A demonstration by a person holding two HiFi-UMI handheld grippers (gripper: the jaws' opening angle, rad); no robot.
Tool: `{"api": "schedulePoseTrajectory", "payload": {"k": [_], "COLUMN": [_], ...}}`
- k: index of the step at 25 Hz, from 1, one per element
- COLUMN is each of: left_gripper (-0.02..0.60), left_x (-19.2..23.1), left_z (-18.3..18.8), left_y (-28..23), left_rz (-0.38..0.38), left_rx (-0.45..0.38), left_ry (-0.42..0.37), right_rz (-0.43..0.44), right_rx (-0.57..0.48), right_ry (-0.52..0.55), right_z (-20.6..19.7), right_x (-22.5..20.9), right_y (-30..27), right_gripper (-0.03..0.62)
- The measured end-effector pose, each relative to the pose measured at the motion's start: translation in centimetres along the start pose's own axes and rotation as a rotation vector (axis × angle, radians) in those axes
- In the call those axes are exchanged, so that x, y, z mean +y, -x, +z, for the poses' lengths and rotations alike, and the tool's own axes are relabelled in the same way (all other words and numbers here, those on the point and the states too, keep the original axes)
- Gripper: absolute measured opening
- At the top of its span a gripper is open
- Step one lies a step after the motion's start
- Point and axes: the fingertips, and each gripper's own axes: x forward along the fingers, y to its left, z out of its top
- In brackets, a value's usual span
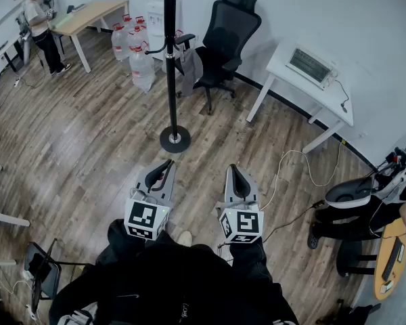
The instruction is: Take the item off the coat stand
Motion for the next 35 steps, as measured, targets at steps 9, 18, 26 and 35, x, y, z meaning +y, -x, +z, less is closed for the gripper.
{"api": "schedulePoseTrajectory", "payload": {"k": [9,18,26,35], "left_gripper": [0.035,0.035,0.035,0.035], "left_x": [-0.7,-1.6,-1.9,0.2], "left_z": [0.3,0.9,1.2,1.2], "left_y": [-0.4,-2.5,-7.0,-15.9], "left_rz": [-0.009,-0.053,-0.1,-0.149], "left_rx": [-0.017,-0.027,-0.031,-0.015], "left_ry": [-0.004,-0.013,-0.015,0.001], "right_rz": [-0.004,-0.058,-0.104,-0.143], "right_rx": [-0.014,-0.012,-0.009,0.017], "right_ry": [-0.013,-0.001,0.002,0.01], "right_z": [0.1,0.2,0.1,-0.3], "right_x": [-0.6,-2.6,-5.7,-10.2], "right_y": [0.4,0.3,-1.8,-8.5], "right_gripper": [0.015,0.015,0.015,0.015]}}
